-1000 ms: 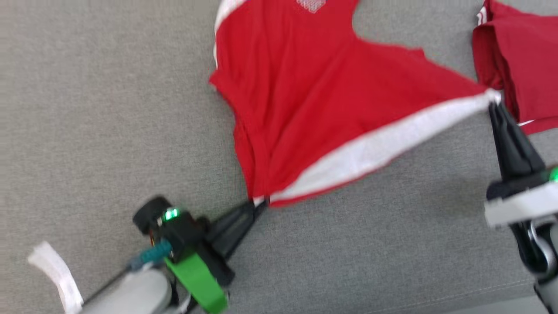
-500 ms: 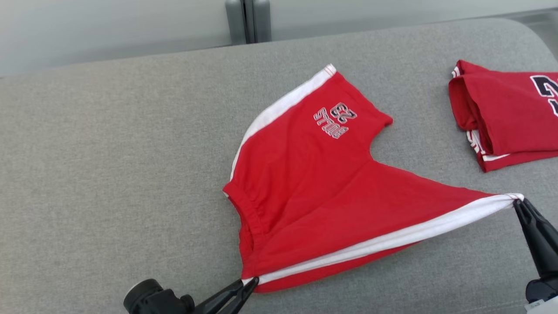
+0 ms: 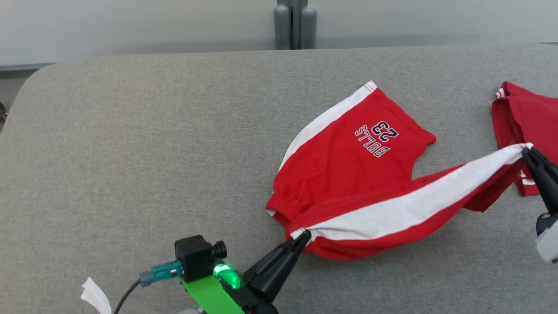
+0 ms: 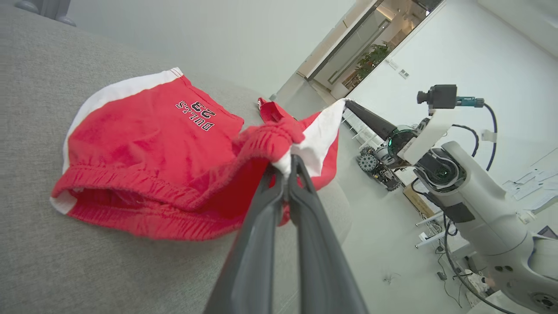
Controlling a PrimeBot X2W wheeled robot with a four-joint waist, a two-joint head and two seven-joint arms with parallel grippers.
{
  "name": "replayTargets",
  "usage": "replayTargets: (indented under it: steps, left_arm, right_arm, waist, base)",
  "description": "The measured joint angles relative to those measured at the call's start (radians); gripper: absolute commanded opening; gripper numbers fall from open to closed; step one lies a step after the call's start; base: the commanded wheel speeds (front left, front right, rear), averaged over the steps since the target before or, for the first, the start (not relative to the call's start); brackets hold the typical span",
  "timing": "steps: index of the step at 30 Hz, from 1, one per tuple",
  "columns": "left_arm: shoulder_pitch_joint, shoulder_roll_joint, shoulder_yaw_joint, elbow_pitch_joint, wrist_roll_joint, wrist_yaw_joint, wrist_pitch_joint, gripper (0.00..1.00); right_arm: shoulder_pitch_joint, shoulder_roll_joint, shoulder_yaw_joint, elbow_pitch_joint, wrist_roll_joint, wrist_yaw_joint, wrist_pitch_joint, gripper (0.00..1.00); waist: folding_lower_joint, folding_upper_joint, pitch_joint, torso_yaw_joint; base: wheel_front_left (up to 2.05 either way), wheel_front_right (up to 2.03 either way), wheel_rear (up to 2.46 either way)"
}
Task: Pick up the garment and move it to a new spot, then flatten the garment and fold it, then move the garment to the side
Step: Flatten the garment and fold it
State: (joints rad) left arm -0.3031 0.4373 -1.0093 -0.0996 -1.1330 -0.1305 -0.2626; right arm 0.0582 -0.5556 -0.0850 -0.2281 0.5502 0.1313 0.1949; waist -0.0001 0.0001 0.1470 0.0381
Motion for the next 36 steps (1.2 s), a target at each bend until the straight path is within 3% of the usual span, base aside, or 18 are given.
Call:
replayTargets:
  steps: [5, 12, 22, 33, 34, 35, 36]
  left_arm:
    - [-0.042, -0.022, 0.008, -0.012, -0.228, 0.000, 0.000, 0.00]
    - [-0.123, -0.057, 0.008, 0.023, -0.382, 0.000, 0.000, 0.00]
    - [-0.235, -0.118, 0.024, 0.196, -0.464, 0.000, 0.104, 0.00]
    - [-0.295, -0.167, 0.037, 0.323, -0.436, 0.000, 0.113, 0.00]
    - [-0.298, -0.170, 0.035, 0.323, -0.433, 0.000, 0.118, 0.00]
    - [-0.299, -0.171, 0.034, 0.323, -0.433, 0.000, 0.120, 0.00]
    - [-0.300, -0.170, 0.034, 0.325, -0.432, 0.000, 0.120, 0.10]
  right_arm:
    - [-0.225, -0.095, 0.045, 0.131, 0.026, 0.000, 0.092, 0.00]
    - [-0.467, -0.147, 0.193, 0.267, 0.066, 0.000, 0.178, 0.00]
    - [-0.814, -0.183, 0.478, 0.496, 0.075, 0.000, 0.238, 0.00]
    - [-1.003, -0.186, 0.700, 0.683, 0.108, 0.000, 0.109, 0.00]
    - [-1.014, -0.185, 0.717, 0.697, 0.119, 0.000, 0.100, 0.18]
    - [-1.022, -0.182, 0.734, 0.708, 0.132, 0.000, 0.088, 0.27]
    - [-1.029, -0.180, 0.745, 0.714, 0.143, 0.000, 0.077, 0.37]
  waist:
    - [0.0000, 0.0000, 0.031, 0.058]
    - [0.0000, 0.0000, 0.087, 0.111]
    - [0.0000, -0.0001, 0.195, 0.165]
    - [0.0001, 0.0000, 0.277, 0.213]
    - [0.0001, 0.0000, 0.282, 0.214]
    - [0.0001, 0.0000, 0.286, 0.214]
    - [0.0001, 0.0000, 0.289, 0.213]
  base:
    - [0.00, 0.00, 0.00]
    - [0.00, 0.00, 0.00]
    - [0.00, 0.00, 0.00]
    - [0.00, 0.00, 0.00]
    - [0.00, 0.00, 0.00]
    - [0.00, 0.00, 0.00]
    - [0.00, 0.00, 0.00]
